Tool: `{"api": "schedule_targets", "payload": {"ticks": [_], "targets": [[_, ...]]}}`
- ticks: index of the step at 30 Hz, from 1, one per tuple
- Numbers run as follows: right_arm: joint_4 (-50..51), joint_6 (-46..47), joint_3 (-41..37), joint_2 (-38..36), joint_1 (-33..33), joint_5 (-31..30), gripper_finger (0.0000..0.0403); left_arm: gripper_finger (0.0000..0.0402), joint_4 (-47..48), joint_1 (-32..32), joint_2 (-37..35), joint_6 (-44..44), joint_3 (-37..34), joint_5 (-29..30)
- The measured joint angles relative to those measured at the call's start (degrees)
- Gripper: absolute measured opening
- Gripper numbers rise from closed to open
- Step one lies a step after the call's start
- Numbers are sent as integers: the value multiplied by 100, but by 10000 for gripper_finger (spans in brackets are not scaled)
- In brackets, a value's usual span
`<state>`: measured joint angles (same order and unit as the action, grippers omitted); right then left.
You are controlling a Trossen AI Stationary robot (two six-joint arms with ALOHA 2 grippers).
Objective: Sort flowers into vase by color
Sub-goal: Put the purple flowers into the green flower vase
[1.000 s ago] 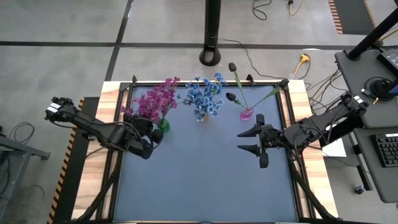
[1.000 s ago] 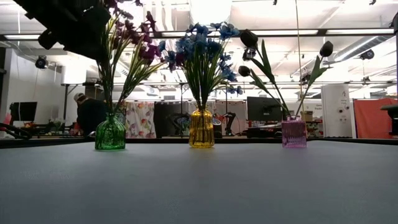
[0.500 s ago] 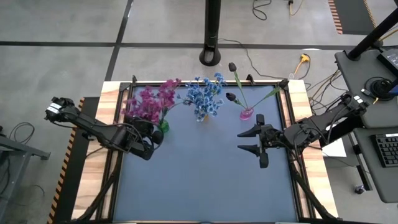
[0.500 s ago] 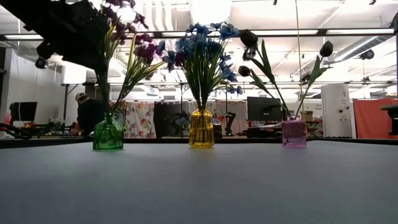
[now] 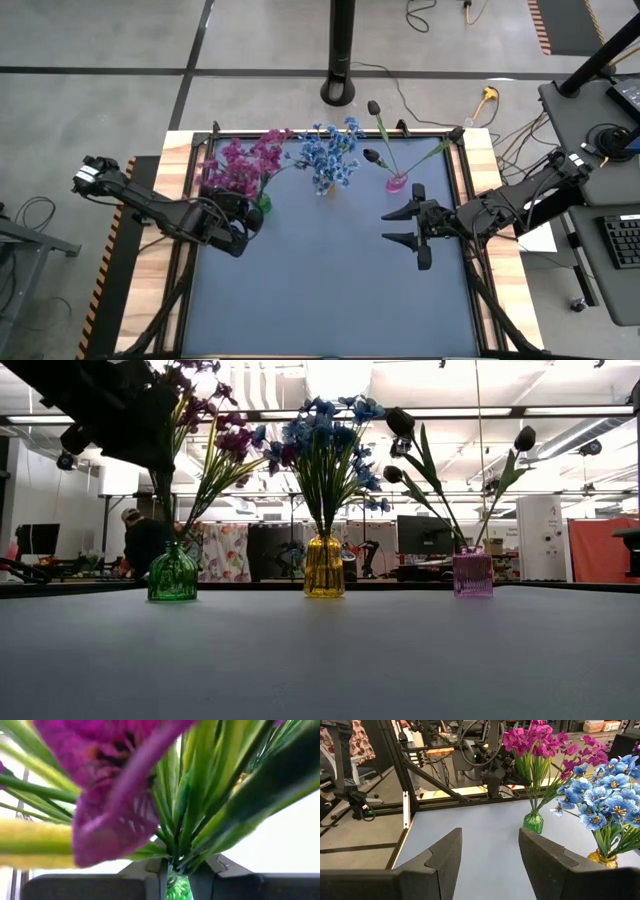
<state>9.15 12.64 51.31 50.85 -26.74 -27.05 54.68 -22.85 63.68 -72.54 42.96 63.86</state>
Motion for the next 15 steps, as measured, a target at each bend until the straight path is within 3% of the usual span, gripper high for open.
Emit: {"api": "schedule_targets", "payload": {"ticks": [15], "targets": [[2,-13,0,0,0,0,189,140,25,-2,0,440,343,-353]]}}
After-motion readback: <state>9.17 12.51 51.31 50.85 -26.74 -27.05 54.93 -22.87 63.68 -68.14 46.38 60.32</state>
